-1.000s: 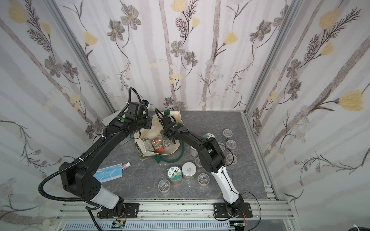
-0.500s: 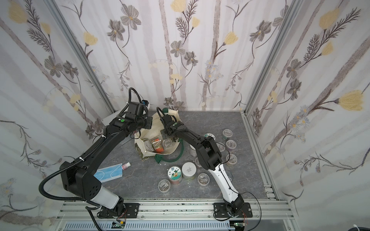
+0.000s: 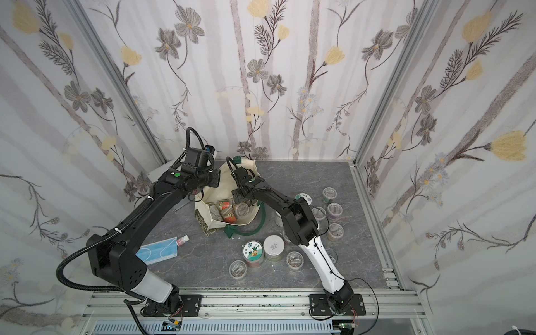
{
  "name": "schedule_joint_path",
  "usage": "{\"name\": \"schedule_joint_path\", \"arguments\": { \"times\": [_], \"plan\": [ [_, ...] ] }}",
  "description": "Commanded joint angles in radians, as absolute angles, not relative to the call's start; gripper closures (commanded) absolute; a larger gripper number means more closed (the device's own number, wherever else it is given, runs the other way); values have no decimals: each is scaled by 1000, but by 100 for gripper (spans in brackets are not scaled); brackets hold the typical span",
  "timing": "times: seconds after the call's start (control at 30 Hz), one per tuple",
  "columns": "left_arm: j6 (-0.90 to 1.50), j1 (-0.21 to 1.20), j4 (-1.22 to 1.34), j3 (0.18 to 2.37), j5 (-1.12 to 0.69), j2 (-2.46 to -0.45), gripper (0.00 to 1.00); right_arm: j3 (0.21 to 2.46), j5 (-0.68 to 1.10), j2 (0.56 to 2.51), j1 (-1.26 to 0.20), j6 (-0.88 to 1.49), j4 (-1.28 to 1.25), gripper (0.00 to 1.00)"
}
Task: Take out the seed jars from the canvas bag
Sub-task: Pick up the seed jar from the canvas bag, then place the seed jar at the center of the board.
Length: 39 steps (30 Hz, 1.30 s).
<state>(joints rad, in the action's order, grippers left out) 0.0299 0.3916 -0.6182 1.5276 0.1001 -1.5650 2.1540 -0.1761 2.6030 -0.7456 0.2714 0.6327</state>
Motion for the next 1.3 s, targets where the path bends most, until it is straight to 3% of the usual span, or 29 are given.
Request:
{"name": "schedule_joint_path", "arguments": {
  "times": [0.0,0.13,0.4,0.87,1.27],
  "plan": [
    [38,390,-589,1540,100,-1563,100,2160,-135,2596,-746,304,658,12],
    [38,390,-589,1539,103,-1563,100,2160,-134,2543,-746,308,631,22],
    [51,377,-592,1541,122,-1571,100,2157,-99,2443,-755,295,567,30],
    [104,308,-632,1578,117,-1612,100,2019,4,2194,-834,262,372,31],
    [154,181,-674,1605,149,-1632,100,1615,2,1861,-839,299,84,31]
  ]
}}
